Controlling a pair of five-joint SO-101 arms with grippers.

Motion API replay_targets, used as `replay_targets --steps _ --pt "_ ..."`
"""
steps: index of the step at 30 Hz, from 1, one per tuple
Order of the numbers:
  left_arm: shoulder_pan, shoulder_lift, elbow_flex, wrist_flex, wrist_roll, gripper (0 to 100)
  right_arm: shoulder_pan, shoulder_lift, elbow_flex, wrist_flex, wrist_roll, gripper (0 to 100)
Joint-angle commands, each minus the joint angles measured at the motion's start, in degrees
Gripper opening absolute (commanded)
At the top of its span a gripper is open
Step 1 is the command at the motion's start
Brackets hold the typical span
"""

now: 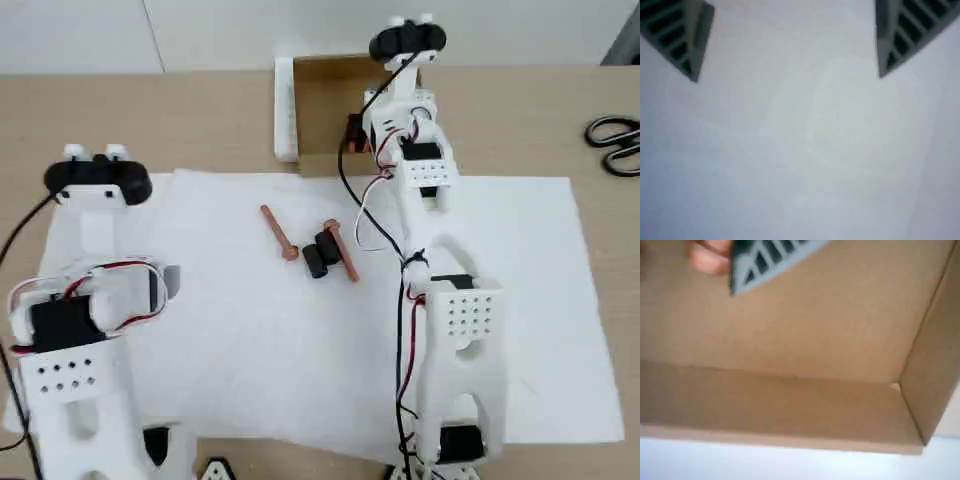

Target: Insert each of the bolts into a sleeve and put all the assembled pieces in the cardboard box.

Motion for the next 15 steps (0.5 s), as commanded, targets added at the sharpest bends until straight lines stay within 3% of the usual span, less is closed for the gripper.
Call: replay_targets --steps 1,5,15 --pt "0.0 -0.7 -0.22 0.09 -0.26 22 0.4 -1.71 -3.25 0.4 0.18 16.9" --pt "0.0 -0.7 -0.22 0.09 -0.26 22 0.31 -3.56 -3.34 6.37 0.18 16.9" --pt "-0.09 -0.7 -0.22 0.09 -0.18 22 -3.47 -25.36 -3.34 44.09 0.0 16.9"
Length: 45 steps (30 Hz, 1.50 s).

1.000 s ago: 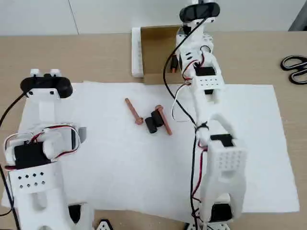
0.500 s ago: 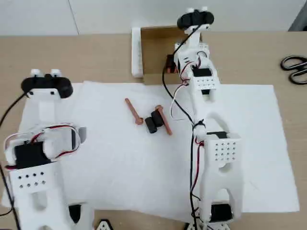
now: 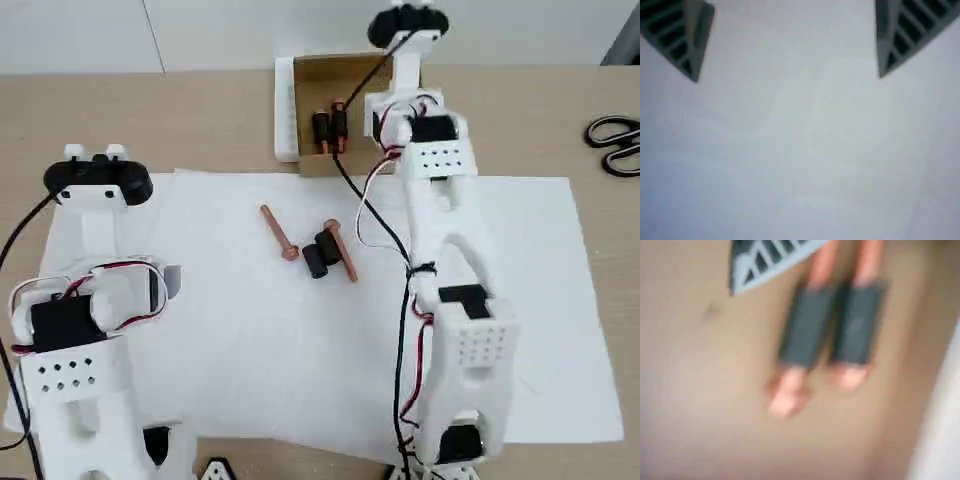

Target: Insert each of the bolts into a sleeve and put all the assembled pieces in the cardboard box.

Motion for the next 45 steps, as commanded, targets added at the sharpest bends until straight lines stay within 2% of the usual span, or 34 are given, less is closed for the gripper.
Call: replay_targets --steps 1,8,13,20,24,33,45 --pt "-0.09 -0.7 -0.22 0.09 -0.09 22 -2.51 -10.77 -3.34 13.49 0.0 16.9" --pt "-0.35 -0.7 -0.22 0.09 -0.26 22 -9.8 -16.66 -3.16 36.44 0.26 16.9" --pt "-7.12 -0.7 -0.31 0.09 -0.35 22 -15.16 -16.57 -3.08 44.97 0.35 17.1" --pt "-23.65 -0.7 1.19 0.09 -0.35 22 -19.74 -16.66 4.04 45.05 0.18 16.9" --pt "-29.1 -0.7 4.7 -0.26 -0.53 22 -20.35 -16.66 9.32 44.35 0.0 16.9" --pt "-30.95 -0.7 9.45 -3.16 -3.6 22 -25.54 -16.57 18.99 35.38 0.53 16.9" --pt "-30.95 -0.7 9.45 -3.16 -3.6 22 -25.36 -12.09 24.35 27.03 4.04 16.8"
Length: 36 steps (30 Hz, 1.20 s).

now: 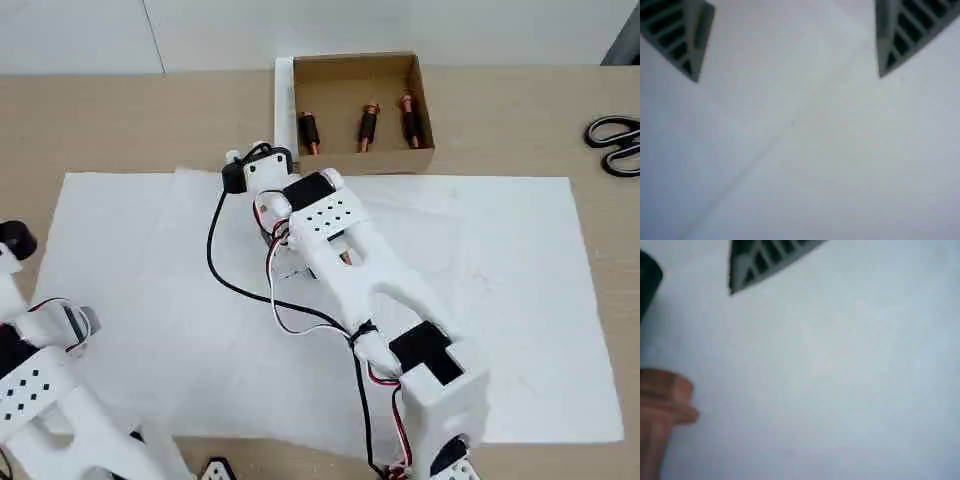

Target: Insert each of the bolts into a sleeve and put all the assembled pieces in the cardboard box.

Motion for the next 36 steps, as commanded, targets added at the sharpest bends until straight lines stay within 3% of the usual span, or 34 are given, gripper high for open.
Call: replay_targets --steps 1,20,25,33,36 --pt "-0.35 -0.7 -0.13 -1.05 -0.09 22 -0.13 0.84 -0.18 -2.07 1.49 16.8" --pt "-0.35 -0.7 -0.13 -1.05 -0.09 22 2.86 9.1 -0.18 -6.46 2.55 16.4" --pt "-0.35 -0.7 -0.13 -1.05 -0.09 22 2.68 9.19 -0.18 -6.46 2.55 2.1" --pt "0.26 -0.7 -0.57 -0.97 -0.09 22 2.95 3.74 -4.13 1.01 2.46 0.3" --pt "3.34 -0.7 -1.1 -0.7 -0.09 22 2.95 -2.33 -7.38 4.88 2.55 0.3"
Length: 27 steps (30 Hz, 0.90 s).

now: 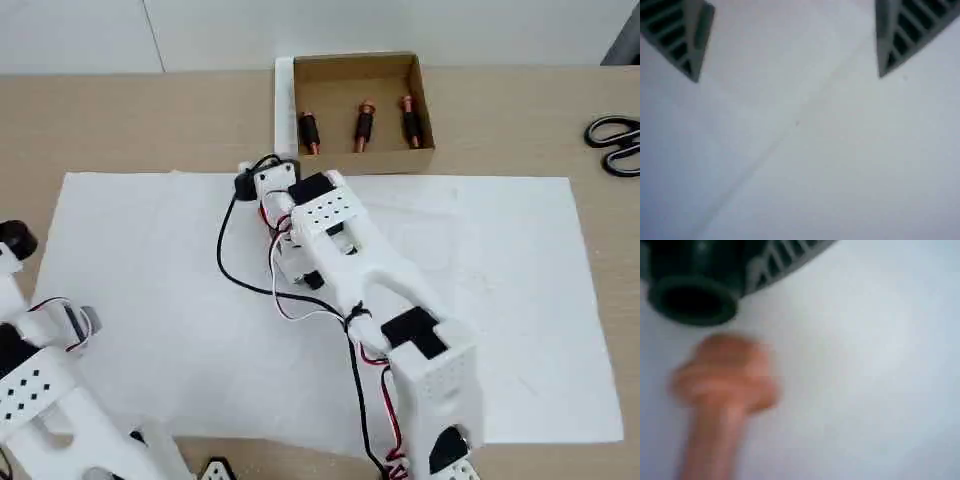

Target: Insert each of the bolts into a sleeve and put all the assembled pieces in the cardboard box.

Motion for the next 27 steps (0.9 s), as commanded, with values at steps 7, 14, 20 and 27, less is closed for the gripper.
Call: replay_targets --steps 7,14,20,27 --pt "18.11 0.7 -13.93 6.77 1.14 22 2.59 -23.34 -7.82 11.47 0.62 0.3" --pt "39.21 21.45 -34.15 12.66 9.14 22 14.9 -36.7 -7.82 15.6 0.62 0.3" --pt "53.89 46.68 -55.34 13.71 16.18 22 28.97 -43.74 -7.74 16.92 3.87 0.3" --pt "62.95 65.85 -76.44 13.45 16.18 22 39.96 -48.57 -3.34 17.45 6.42 0.3"
